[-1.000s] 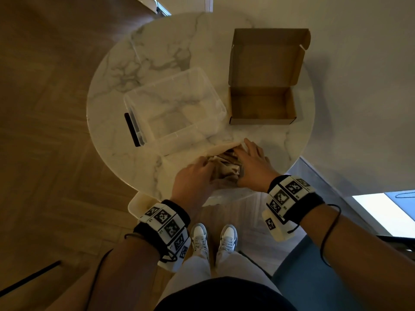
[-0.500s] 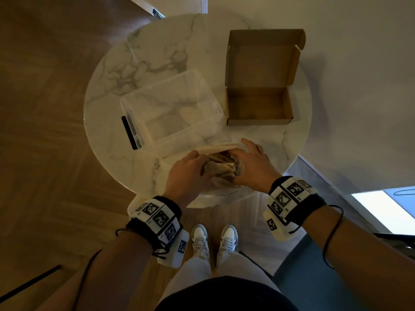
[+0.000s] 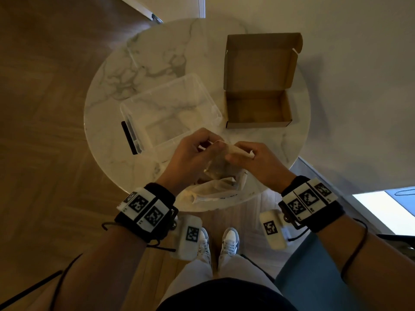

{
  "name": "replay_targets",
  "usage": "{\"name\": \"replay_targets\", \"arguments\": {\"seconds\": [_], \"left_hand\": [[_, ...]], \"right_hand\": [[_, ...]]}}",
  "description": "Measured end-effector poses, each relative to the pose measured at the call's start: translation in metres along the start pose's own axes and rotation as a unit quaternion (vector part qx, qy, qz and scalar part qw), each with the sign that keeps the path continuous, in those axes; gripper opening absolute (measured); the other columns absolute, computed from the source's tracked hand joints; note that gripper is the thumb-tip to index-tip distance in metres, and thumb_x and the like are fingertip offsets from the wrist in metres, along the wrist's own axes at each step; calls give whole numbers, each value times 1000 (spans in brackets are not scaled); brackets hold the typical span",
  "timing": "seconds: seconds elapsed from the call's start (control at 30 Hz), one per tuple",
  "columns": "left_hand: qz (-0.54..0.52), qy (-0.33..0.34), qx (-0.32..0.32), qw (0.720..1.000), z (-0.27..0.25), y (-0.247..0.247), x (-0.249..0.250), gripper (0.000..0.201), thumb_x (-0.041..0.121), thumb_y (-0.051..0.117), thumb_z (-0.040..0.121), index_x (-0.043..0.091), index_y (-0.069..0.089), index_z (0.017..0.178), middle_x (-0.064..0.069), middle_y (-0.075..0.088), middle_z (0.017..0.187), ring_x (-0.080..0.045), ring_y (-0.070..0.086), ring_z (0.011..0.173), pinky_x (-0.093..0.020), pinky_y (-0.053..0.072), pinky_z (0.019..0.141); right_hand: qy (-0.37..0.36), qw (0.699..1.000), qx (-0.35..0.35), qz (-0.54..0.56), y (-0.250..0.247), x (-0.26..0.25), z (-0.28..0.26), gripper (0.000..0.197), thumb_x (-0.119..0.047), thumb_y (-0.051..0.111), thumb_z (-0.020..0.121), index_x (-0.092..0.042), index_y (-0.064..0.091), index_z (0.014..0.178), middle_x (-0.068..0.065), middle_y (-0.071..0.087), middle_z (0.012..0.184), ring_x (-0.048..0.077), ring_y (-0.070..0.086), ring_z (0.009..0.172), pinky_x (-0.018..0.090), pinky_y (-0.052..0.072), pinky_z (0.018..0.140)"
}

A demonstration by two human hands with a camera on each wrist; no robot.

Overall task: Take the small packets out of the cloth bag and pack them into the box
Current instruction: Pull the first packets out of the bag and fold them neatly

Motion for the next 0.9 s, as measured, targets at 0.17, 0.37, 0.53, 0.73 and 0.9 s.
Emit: {"name": "replay_targets", "arguments": {"seconds": [0.17, 0.37, 0.53, 0.73, 0.9], "left_hand": [[-115, -63, 34, 991, 8, 11, 0, 11, 22, 62, 92, 18, 69, 85, -15, 63, 96, -33, 59, 83, -40, 50, 74], [255, -73, -2, 964, 6, -1, -37, 13, 18, 60, 92, 21, 71, 98, 2, 52, 93, -14, 51, 83, -23, 38, 72], [404, 25, -55, 913, 2, 16, -52, 26, 26, 63, 88, 23, 70, 113, 4, 38, 88, -17, 36, 84, -33, 36, 74], [520, 42, -166, 837, 8, 47, -43, 59, 65, 38, 77, 30, 62, 118, -2, 51, 109, -25, 45, 109, -35, 33, 89], [330, -24, -90, 939, 15, 44, -40, 18, 33, 59, 91, 23, 72, 97, 3, 49, 92, -16, 47, 90, -29, 34, 75]], "right_hand": [[109, 953, 17, 282, 16, 4, 7, 36, -20, 51, 93, 3, 59, 119, 26, 63, 119, 34, 62, 110, 41, 52, 96], [210, 908, 121, 341, -6, 31, 0, 26, -19, 42, 99, -7, 61, 114, 11, 68, 109, 20, 66, 101, 36, 55, 89], [270, 915, 118, 274, -15, 47, -22, 36, -21, 43, 100, 4, 55, 123, 22, 62, 122, 29, 62, 107, 38, 54, 88], [252, 950, 136, 129, -10, 43, -30, 25, -43, 66, 76, -19, 61, 79, 3, 64, 85, 16, 61, 79, 43, 53, 85], [237, 941, 152, 187, -9, 43, -37, 25, -27, 51, 96, -5, 62, 102, 6, 63, 92, 27, 60, 92, 55, 47, 97]]}}
Point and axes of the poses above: each hand's wrist, its own z-axis towards the middle knuckle, its own y-axis out of the palm, x = y × z, the point moved 3 cm from there along z, towards the middle knuckle
